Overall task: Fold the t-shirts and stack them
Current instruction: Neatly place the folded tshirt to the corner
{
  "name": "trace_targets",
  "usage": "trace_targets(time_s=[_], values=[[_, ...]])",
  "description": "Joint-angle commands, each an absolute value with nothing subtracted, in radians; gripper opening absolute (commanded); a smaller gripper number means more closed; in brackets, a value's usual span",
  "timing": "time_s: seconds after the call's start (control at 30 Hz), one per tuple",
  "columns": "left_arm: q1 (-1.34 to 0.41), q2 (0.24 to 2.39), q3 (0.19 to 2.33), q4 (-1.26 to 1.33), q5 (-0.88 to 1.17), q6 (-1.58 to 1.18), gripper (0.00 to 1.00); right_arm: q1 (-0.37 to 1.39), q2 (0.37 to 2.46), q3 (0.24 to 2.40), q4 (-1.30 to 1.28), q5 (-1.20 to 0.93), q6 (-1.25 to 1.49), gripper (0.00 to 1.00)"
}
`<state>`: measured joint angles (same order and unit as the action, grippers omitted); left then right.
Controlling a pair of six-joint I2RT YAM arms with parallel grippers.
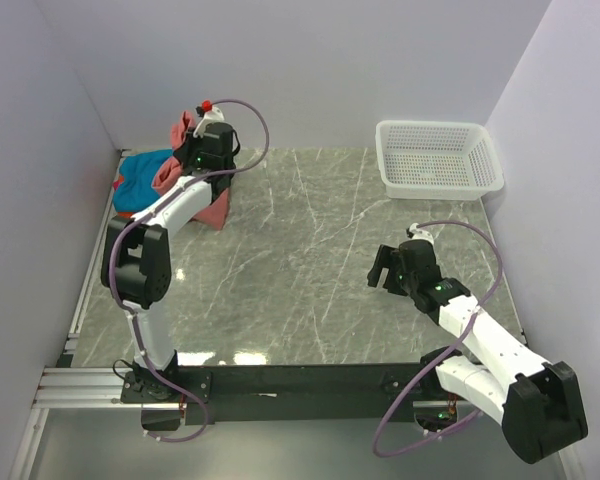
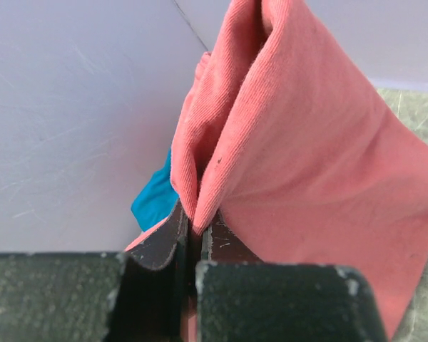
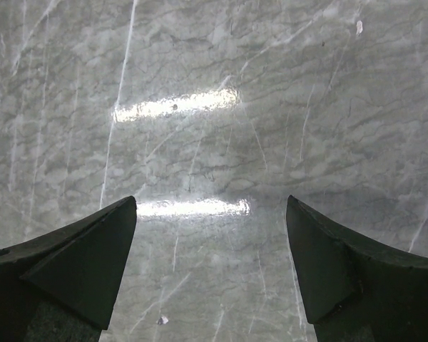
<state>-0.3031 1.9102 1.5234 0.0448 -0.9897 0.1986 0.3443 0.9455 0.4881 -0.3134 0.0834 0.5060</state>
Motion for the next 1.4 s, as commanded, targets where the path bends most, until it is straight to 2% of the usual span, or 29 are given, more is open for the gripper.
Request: trace_targets(time_s=[0.0, 0.8, 1.07, 1.37], values=[[-0.301, 1.804, 1.603, 0.100, -1.003, 0.225, 0.01, 0.330, 0.960, 0.502, -0.272, 0.060, 0.494, 0.91], [-0.291, 1.812, 1.773, -0.038, -1.009, 0.212, 0.01, 0.301, 0.965, 0.495, -0.270, 0.049, 0.503, 0.91], [-0.219, 1.868, 1.767, -0.008, -1.029, 0.196, 0.01, 0.296, 0.971, 0.499, -0.276, 0.051, 0.503, 0.91], [-0.107, 1.982, 1.836, -0.052, -0.948, 0.161, 0.01, 0.291, 0.979, 0.509, -0.299, 0.072, 0.502, 0.91]])
